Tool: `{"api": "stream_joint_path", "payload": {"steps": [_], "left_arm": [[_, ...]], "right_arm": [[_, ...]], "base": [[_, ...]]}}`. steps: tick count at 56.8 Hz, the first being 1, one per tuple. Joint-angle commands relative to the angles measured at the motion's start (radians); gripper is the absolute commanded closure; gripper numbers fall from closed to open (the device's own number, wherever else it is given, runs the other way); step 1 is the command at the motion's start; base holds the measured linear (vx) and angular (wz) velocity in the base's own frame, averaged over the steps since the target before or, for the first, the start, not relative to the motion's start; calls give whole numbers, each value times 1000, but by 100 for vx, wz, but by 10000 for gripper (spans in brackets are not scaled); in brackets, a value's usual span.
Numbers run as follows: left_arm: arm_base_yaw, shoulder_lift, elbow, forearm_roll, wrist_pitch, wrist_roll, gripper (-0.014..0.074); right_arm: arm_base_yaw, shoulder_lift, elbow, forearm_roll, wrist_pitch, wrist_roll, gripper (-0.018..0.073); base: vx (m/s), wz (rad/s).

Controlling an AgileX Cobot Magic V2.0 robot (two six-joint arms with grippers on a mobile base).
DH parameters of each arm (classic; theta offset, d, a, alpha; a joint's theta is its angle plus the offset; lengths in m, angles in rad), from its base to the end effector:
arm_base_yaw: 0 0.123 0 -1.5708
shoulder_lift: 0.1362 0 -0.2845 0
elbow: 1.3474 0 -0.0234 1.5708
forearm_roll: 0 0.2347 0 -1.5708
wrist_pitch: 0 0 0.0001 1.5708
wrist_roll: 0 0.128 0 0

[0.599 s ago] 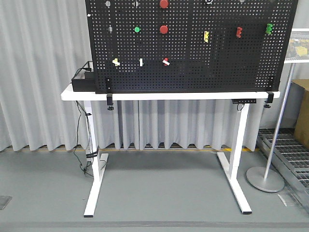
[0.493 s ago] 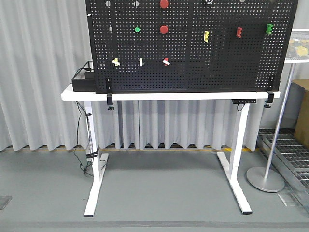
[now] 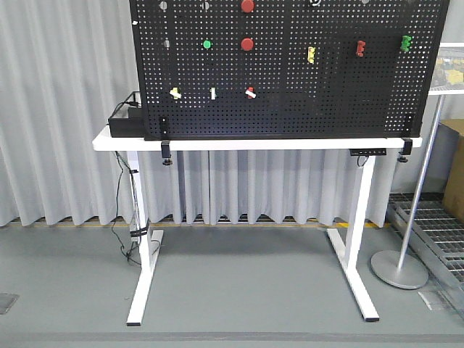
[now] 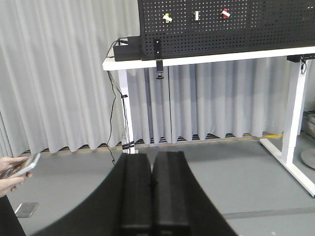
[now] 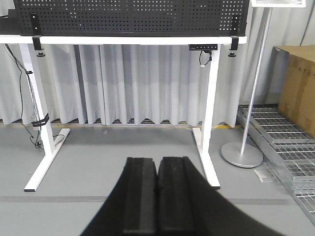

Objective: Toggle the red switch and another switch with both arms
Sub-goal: 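Drive the base forward up to the black pegboard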

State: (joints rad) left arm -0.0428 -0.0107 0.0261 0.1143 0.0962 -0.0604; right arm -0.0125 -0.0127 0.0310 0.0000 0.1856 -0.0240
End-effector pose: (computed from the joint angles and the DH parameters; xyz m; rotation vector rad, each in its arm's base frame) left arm 0.0781 -0.0019 0.1956 0.0681 1.5931 0.0170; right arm 0.0773 -0.0010 0.1825 -0.0097 1.6875 -0.0274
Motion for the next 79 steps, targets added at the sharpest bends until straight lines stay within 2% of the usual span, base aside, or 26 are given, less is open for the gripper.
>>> {"api": "stream_joint_path", "payload": {"steps": [1, 43, 79], "left_arm": [[-7, -8, 17, -5, -86, -2, 594], [-7, -8, 17, -5, -86, -2, 594], [-5, -8, 17, -5, -86, -2, 594]], "right_arm": [[0, 0, 6, -6, -83, 0, 566], [0, 0, 6, -6, -83, 0, 566], [0, 0, 6, -6, -83, 0, 566]], "base": [[0, 0], [2, -2], [25, -3]]}}
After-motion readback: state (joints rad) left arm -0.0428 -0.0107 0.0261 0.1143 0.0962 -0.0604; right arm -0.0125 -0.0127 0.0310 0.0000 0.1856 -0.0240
